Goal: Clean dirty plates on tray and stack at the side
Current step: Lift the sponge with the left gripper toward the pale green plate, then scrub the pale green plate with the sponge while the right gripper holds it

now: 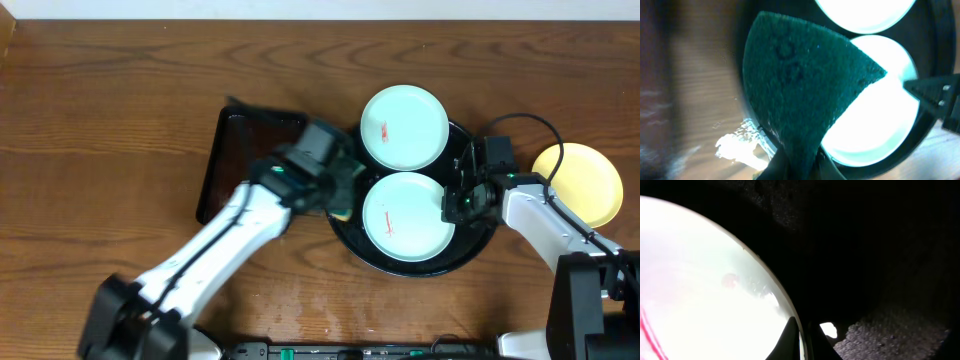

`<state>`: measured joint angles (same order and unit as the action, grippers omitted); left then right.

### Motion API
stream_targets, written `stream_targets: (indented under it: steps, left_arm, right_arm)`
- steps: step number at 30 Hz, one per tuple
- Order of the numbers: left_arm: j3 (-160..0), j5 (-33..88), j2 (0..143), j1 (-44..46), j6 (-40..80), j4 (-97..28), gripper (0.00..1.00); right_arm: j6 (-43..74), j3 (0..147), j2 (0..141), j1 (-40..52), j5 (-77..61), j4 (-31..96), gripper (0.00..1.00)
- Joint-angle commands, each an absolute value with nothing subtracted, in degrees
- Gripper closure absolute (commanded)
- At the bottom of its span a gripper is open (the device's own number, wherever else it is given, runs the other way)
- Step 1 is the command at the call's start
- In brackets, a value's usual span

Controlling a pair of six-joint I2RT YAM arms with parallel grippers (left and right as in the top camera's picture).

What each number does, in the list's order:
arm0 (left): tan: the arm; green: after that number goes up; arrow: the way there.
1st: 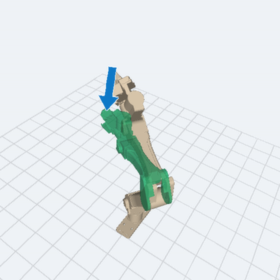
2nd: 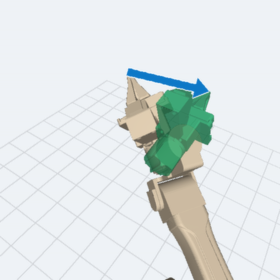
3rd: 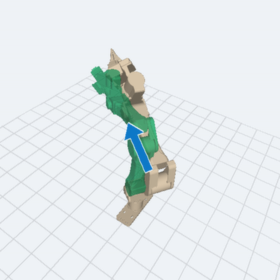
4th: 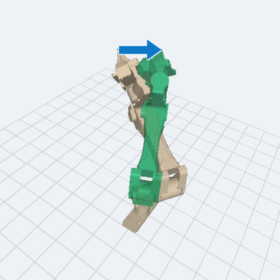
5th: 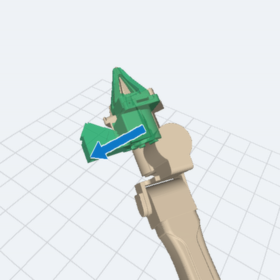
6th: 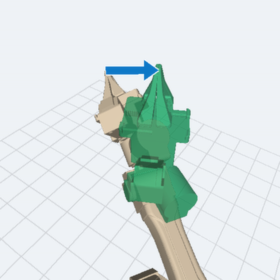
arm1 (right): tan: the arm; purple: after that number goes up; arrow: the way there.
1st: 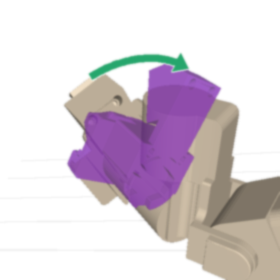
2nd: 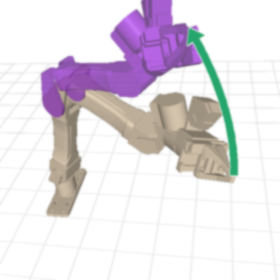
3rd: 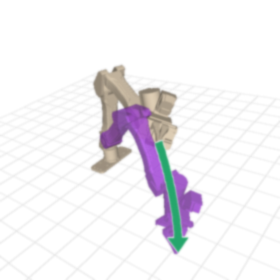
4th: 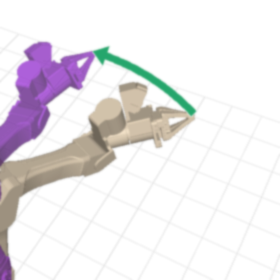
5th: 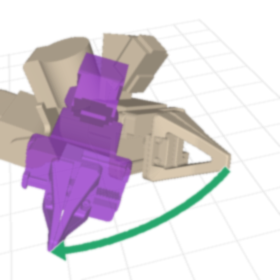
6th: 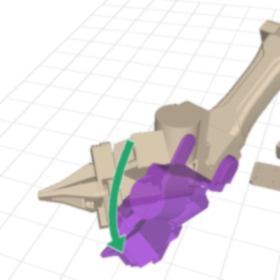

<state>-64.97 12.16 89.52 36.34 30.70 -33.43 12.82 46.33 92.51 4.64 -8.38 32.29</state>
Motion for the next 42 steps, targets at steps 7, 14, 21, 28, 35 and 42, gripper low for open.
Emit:
stream_targets:
  steps: [7, 14, 21, 28, 35, 42]
  left_arm:
    - [-65.80, 20.21, 105.84, 46.30, 41.71, -17.85, 0.92]
    - [-65.82, 18.74, 113.97, 46.59, 42.89, -17.37, 0.92]
    - [-66.59, -4.75, 113.14, 42.74, 42.96, -29.78, 0.93]
    - [-69.47, -11.62, 112.99, 42.44, 42.48, -32.67, 0.92]
    - [-69.47, 8.47, 113.56, 42.46, 41.69, -22.24, 0.92]
    - [-69.47, 19.68, 115.00, 43.97, 42.30, -15.20, 0.91]
  right_arm:
    - [15.62, 45.80, 94.02, 6.59, -6.24, 31.68, 0.99]
    - [15.59, 45.80, 94.02, 6.66, -6.24, 31.90, 0.99]
    - [15.59, 45.80, 94.02, 6.66, -6.22, 31.88, 0.99]
    - [15.55, 45.80, 94.02, 6.83, -4.40, 31.90, 0.99]
    - [11.51, 45.80, 94.02, 6.96, -4.34, 31.62, 0.99]
    - [8.56, 45.80, 94.02, 6.98, -4.34, 31.46, 0.99]
